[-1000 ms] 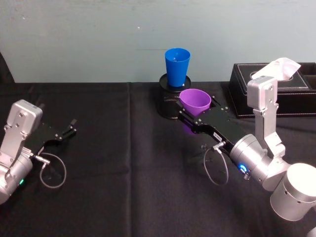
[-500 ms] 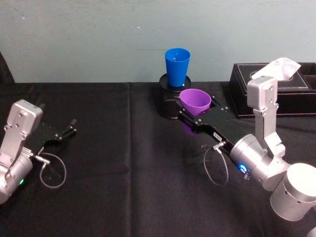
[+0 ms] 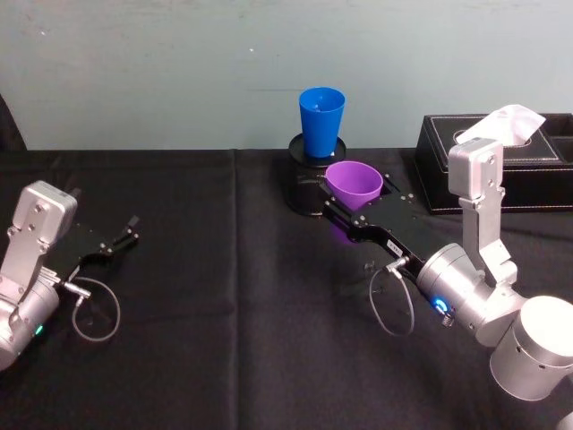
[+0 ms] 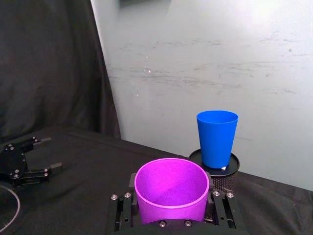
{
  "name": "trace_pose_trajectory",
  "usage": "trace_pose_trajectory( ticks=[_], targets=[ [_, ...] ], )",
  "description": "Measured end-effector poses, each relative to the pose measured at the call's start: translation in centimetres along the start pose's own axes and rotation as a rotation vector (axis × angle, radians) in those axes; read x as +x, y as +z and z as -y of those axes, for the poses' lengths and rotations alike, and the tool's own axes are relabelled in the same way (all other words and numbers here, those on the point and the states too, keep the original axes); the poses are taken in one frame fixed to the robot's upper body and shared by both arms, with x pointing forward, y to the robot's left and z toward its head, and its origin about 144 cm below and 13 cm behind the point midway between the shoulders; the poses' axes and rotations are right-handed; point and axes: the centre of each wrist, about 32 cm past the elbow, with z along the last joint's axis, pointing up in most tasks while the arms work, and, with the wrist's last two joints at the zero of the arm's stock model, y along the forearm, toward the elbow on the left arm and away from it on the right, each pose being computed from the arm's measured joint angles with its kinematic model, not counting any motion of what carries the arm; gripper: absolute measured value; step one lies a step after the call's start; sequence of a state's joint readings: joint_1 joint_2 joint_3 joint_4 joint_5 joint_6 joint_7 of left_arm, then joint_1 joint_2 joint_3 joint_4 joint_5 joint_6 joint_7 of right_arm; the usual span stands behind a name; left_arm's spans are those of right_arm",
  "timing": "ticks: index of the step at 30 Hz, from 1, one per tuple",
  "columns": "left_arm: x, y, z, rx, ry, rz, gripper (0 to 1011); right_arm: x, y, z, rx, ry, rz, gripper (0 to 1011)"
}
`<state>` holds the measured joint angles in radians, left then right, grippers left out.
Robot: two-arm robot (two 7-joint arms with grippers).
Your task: Pick up one cup with a gripper and tap it against the other cup.
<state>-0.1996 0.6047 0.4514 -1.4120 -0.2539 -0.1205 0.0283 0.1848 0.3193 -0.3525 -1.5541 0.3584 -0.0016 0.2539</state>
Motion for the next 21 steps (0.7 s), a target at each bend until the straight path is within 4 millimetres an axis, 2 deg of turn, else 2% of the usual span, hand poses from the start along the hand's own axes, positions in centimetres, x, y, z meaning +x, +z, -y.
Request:
trace_pose_trajectory(
  ticks=[16, 21],
  targets=[
    [0.0, 0.0, 0.0, 0.0, 0.0, 0.0, 1000, 0.0, 0.0, 0.0, 0.0, 0.0, 0.001, 738],
    [0.0, 0.0, 0.0, 0.0, 0.0, 0.0, 1000, 0.5, -0.1, -1.1, -0.007, 0.012, 0.009, 739]
  ],
)
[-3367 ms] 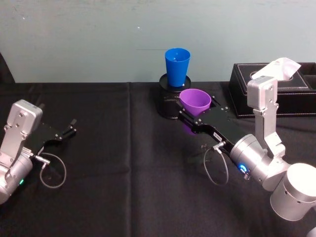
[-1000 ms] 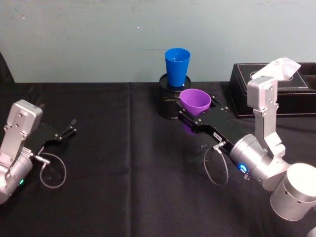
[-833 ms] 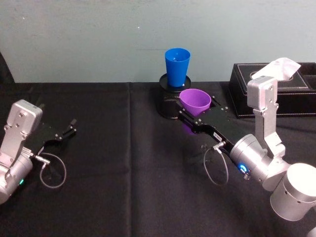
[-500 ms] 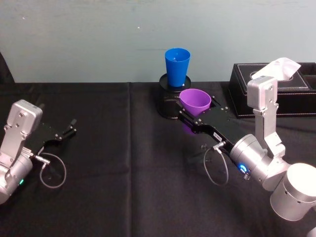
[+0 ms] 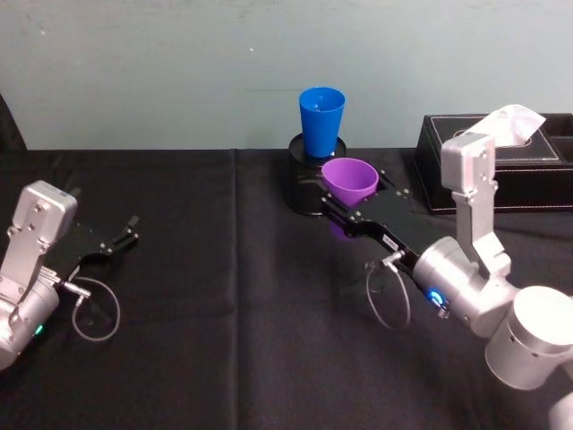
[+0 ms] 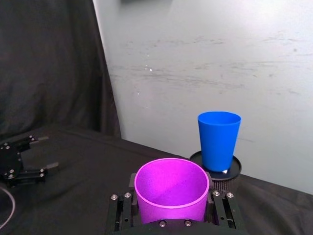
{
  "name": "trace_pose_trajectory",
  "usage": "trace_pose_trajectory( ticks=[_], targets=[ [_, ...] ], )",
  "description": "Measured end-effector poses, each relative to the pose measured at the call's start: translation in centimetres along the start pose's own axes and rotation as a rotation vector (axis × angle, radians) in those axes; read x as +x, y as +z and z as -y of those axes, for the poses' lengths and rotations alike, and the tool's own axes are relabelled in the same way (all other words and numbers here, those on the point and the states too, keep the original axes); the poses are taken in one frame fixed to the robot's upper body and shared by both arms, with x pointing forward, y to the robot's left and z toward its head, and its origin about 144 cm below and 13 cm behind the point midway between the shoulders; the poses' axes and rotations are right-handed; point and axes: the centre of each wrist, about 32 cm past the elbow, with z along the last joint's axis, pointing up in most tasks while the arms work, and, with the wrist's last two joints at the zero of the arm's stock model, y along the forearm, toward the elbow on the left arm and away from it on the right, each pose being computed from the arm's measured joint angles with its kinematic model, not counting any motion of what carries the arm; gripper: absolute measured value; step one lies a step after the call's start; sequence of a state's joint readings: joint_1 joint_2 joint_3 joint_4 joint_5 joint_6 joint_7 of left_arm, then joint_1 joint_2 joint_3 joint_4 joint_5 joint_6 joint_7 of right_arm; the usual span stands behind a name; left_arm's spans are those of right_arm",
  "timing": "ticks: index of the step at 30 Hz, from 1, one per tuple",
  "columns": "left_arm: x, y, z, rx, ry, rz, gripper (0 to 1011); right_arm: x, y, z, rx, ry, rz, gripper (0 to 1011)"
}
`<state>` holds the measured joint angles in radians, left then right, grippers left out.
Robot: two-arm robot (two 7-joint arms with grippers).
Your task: Pick up one cup with a gripper and tap it against the other cup.
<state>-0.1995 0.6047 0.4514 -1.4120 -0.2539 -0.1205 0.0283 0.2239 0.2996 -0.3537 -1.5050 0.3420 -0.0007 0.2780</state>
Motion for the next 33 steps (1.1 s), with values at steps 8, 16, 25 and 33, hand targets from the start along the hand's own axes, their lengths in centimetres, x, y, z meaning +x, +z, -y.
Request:
trace_pose_trajectory(
  ticks=[8, 16, 25, 33],
  targets=[
    [0.0, 0.0, 0.0, 0.0, 0.0, 0.0, 1000, 0.8, 0.0, -2.3, -0.004, -0.004, -0.018, 738],
    [0.0, 0.0, 0.0, 0.0, 0.0, 0.0, 1000, 1.9, 0.1, -4.9, -0.012, -0.031, -0.079, 738],
    [0.0, 0.0, 0.0, 0.0, 0.0, 0.0, 1000, 2.1, 0.2, -6.7, -0.03, -0.055, -0.08, 738],
    [0.0, 0.0, 0.0, 0.0, 0.0, 0.0, 1000, 2.1, 0.4, -7.8, -0.053, -0.083, -0.053, 739]
  ],
)
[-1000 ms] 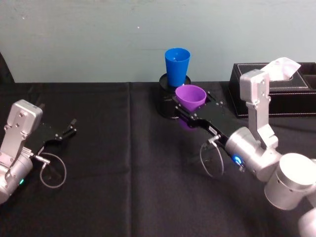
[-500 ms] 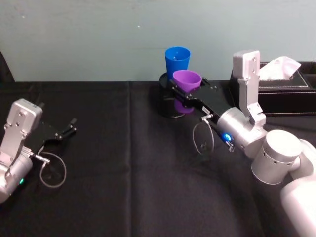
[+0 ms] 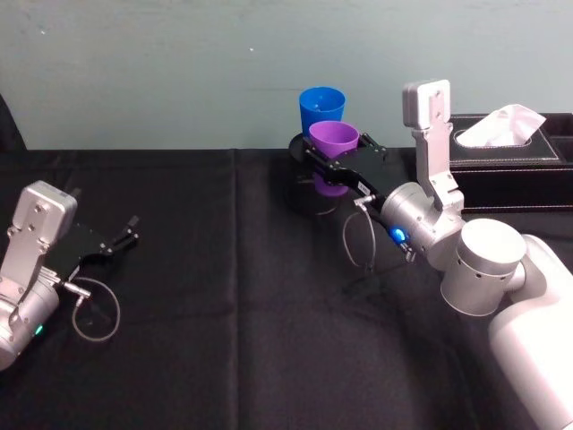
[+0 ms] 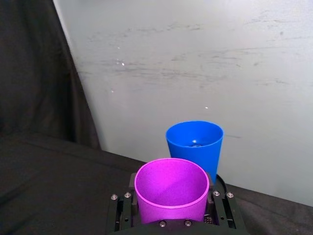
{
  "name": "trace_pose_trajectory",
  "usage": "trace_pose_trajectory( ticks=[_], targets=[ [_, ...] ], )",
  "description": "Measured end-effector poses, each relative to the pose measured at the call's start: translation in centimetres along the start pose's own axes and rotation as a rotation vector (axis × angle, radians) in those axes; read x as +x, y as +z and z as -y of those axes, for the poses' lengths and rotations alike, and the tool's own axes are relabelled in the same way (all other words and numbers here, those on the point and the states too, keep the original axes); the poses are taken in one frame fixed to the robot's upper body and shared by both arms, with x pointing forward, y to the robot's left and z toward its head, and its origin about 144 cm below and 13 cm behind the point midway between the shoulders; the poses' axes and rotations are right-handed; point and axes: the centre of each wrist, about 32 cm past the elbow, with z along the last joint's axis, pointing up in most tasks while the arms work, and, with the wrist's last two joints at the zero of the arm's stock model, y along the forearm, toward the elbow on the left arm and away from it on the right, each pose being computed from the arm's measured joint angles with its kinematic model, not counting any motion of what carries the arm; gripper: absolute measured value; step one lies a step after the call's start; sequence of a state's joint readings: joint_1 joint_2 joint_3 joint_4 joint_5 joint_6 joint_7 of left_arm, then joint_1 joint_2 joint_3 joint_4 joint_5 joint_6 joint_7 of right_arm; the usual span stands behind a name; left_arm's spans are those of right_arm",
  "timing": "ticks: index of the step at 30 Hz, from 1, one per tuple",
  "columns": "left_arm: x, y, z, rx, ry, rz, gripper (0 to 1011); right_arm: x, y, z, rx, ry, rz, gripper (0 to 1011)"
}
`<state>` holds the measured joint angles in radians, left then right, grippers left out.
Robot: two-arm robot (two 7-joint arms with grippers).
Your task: Pick up one cup with a gripper and tap it against the other cup.
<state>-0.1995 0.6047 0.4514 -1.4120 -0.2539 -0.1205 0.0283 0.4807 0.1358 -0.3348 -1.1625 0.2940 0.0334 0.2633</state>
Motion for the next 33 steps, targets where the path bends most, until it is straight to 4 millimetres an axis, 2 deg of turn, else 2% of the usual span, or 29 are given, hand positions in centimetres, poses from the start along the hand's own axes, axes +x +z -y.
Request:
trace_pose_trajectory(
  ticks=[26, 33],
  targets=[
    [0.0, 0.0, 0.0, 0.0, 0.0, 0.0, 1000, 0.5, 1.0, -2.1, -0.037, -0.012, 0.003, 739],
    [0.0, 0.0, 0.0, 0.0, 0.0, 0.0, 1000, 0.5, 1.0, -2.1, -0.038, -0.011, 0.003, 738]
  ],
)
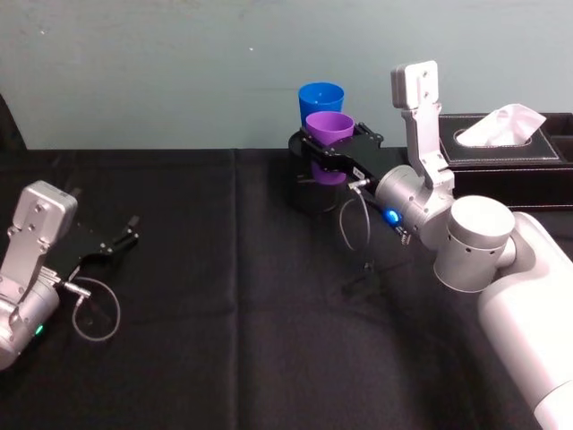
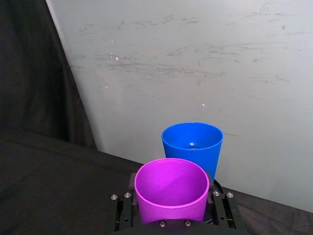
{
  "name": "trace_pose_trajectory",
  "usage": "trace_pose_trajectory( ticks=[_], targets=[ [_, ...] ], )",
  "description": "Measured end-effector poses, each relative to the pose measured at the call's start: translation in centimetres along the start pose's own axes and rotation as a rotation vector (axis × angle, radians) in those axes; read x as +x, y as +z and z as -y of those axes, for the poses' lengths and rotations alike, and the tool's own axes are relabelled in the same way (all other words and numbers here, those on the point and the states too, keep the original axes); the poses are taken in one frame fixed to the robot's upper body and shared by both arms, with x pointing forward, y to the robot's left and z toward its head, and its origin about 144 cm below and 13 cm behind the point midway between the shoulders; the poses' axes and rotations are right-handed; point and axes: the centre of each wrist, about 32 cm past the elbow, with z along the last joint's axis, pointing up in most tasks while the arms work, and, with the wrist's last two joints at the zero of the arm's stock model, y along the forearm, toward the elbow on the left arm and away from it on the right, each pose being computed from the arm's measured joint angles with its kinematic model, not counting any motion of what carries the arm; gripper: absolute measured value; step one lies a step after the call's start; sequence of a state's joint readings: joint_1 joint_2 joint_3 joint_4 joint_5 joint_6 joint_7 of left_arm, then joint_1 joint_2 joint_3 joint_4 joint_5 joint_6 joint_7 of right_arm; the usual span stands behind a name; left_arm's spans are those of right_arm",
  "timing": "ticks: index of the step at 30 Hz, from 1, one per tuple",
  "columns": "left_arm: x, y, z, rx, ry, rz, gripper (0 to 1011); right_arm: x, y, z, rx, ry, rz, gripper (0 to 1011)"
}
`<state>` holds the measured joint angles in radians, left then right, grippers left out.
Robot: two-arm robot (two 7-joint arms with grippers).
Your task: Pick up one cup with a gripper and tap it against the other cup.
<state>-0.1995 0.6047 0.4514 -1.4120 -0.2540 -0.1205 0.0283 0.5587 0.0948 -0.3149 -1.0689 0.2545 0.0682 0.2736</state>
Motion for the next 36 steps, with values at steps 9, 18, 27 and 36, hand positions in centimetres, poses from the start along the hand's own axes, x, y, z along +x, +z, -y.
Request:
trace_pose_trajectory(
  ticks=[9, 18, 27, 36],
  targets=[
    [0.0, 0.0, 0.0, 0.0, 0.0, 0.0, 1000, -0.01, -0.01, 0.02, 0.001, 0.0, 0.0, 738],
    [0.0, 0.0, 0.0, 0.0, 0.0, 0.0, 1000, 0.01, -0.02, 0.05, 0.002, 0.0, 0.001, 738],
    [0.0, 0.0, 0.0, 0.0, 0.0, 0.0, 1000, 0.0, -0.03, 0.06, 0.003, 0.0, 0.0, 739],
    [0.0, 0.0, 0.0, 0.0, 0.0, 0.0, 1000, 0.0, -0.03, 0.06, 0.003, 0.0, 0.0, 738]
  ],
)
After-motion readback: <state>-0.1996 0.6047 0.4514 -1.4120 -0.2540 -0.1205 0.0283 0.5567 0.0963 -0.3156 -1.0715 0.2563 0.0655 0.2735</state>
